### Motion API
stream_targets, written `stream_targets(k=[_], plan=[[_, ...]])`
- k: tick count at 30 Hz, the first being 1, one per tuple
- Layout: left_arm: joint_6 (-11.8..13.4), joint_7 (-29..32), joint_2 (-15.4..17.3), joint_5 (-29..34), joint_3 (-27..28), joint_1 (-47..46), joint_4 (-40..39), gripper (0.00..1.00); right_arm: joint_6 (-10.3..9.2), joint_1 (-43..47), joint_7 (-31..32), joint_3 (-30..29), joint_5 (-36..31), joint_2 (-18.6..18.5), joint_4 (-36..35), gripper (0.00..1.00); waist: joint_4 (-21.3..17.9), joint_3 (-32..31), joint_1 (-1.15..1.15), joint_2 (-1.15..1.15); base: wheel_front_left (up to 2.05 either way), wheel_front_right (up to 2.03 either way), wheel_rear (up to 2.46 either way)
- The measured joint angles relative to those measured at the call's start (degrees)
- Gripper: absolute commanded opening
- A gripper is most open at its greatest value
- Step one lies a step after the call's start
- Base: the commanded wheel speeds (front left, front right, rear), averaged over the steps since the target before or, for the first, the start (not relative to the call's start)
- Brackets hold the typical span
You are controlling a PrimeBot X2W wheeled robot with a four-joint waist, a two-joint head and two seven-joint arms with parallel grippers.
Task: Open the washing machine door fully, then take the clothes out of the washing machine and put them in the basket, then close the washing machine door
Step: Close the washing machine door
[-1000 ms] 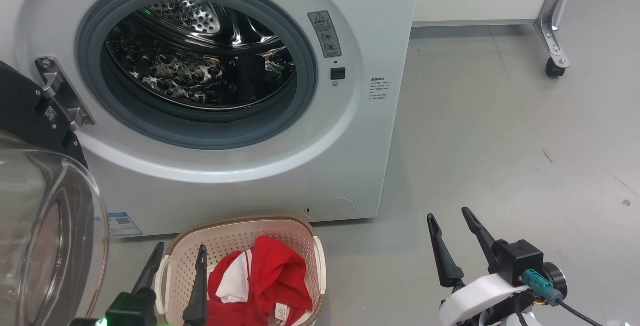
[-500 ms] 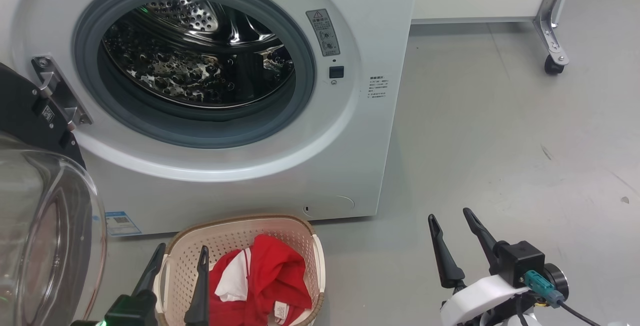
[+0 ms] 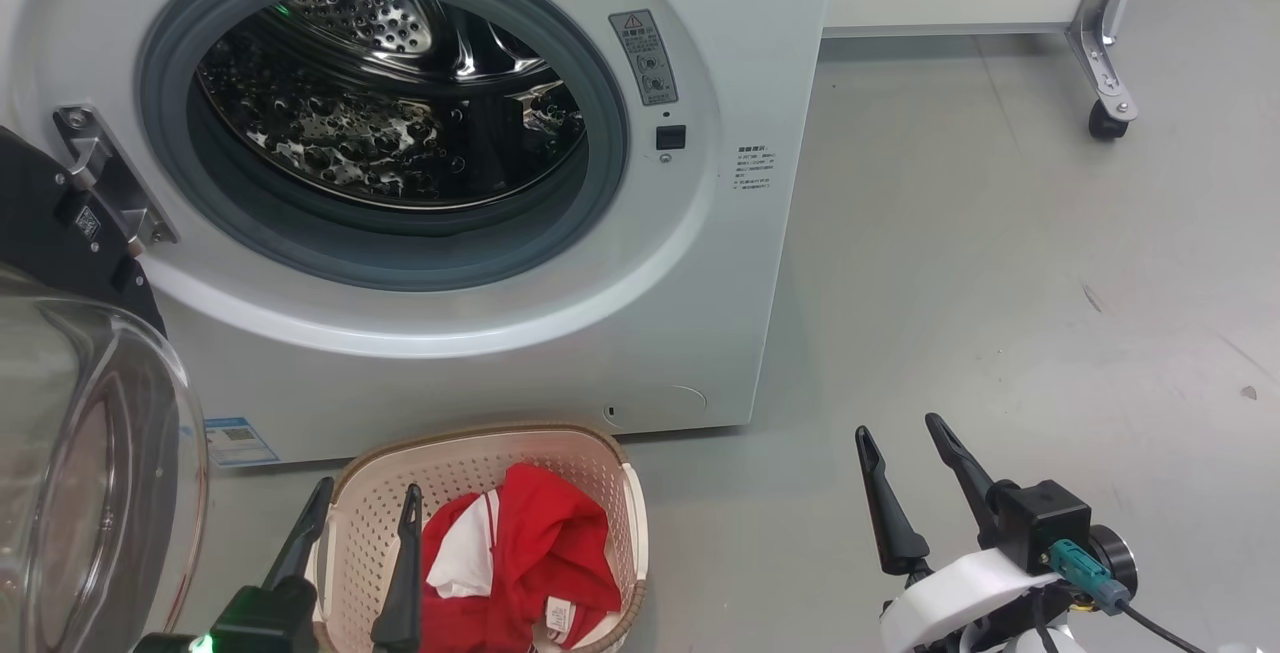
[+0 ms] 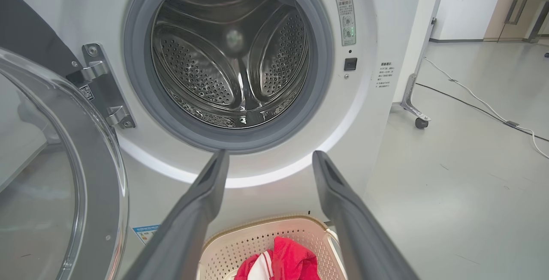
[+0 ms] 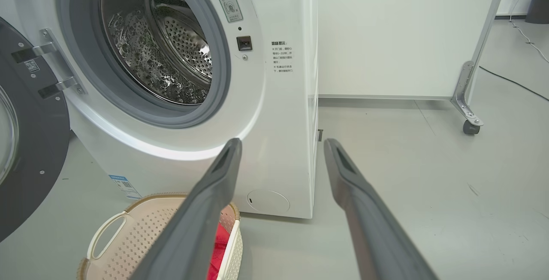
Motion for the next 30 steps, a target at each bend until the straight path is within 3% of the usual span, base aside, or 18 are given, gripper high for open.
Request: stream_targets(k=[14, 30], plan=[[0.2, 0.9, 0.1, 0.1, 0.0, 0.1, -1.5, 1.00, -0.09, 0.0, 0.2, -0.1, 0.0, 0.0, -0.2, 1.00, -0.1, 0.4, 0.00, 0.00, -0.44, 0.81, -0.37], [0.2, 1.9, 0.2, 0.4, -0.4, 0.3, -2.2, 1.00, -0.49, 0.0, 0.2, -0.2, 0.2, -0.1, -0.3, 1.00, 0.0, 0.7, 0.00, 0.00, -0.99, 1.08, -0.10]])
